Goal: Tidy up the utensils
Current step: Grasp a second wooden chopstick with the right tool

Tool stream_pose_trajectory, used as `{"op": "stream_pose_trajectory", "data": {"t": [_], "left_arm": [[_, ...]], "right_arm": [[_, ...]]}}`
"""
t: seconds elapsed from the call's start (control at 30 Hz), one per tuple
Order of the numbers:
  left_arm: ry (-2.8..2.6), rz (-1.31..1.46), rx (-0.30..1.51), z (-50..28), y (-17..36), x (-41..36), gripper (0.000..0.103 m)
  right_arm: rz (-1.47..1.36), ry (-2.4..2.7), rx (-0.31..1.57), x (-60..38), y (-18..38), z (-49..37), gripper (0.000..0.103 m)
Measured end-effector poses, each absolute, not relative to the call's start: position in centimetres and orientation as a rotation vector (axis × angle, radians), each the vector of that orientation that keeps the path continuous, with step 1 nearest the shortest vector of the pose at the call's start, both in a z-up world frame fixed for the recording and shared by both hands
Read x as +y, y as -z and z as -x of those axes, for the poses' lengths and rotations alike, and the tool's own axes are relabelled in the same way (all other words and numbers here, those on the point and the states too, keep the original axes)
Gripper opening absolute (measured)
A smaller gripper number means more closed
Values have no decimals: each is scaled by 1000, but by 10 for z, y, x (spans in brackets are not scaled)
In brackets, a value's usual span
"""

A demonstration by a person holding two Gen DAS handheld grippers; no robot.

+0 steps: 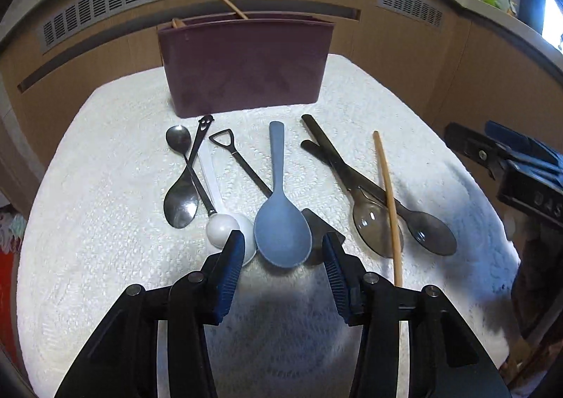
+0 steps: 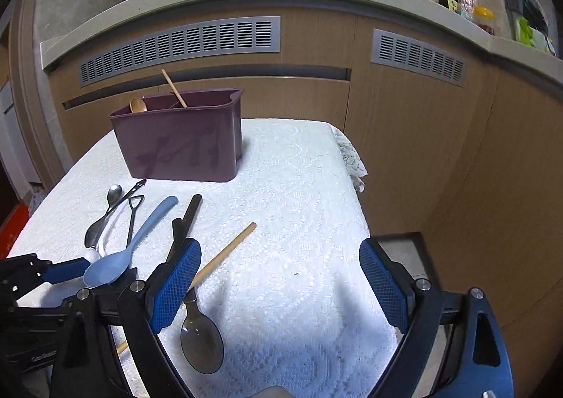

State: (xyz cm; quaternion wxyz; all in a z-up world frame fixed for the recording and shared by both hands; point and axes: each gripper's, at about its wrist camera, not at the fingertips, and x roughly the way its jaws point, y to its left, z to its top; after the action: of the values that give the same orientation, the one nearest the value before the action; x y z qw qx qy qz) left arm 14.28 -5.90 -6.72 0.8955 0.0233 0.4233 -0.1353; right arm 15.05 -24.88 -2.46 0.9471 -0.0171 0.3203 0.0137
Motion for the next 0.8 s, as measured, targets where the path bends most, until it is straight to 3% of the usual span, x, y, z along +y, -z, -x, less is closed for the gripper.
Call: {"op": "stream_pose_trajectory", "data": {"t": [0.13,0.63,0.7,0.8], "left_arm": [[248,-32,897,-152,71,-57,32],[214,48,684,-157,19,-21,30],[217,52,660,-163,14,-19,29],[225,67,643,-173,10,-16,29]], "right_arm": [[8,-39,665,-251,30,-152,89],[-43,-105,720,-250,30,-153,90],[-75,-144,763,-247,33,-158,86],[-120,-191,875,-237,44,-180,61]]}}
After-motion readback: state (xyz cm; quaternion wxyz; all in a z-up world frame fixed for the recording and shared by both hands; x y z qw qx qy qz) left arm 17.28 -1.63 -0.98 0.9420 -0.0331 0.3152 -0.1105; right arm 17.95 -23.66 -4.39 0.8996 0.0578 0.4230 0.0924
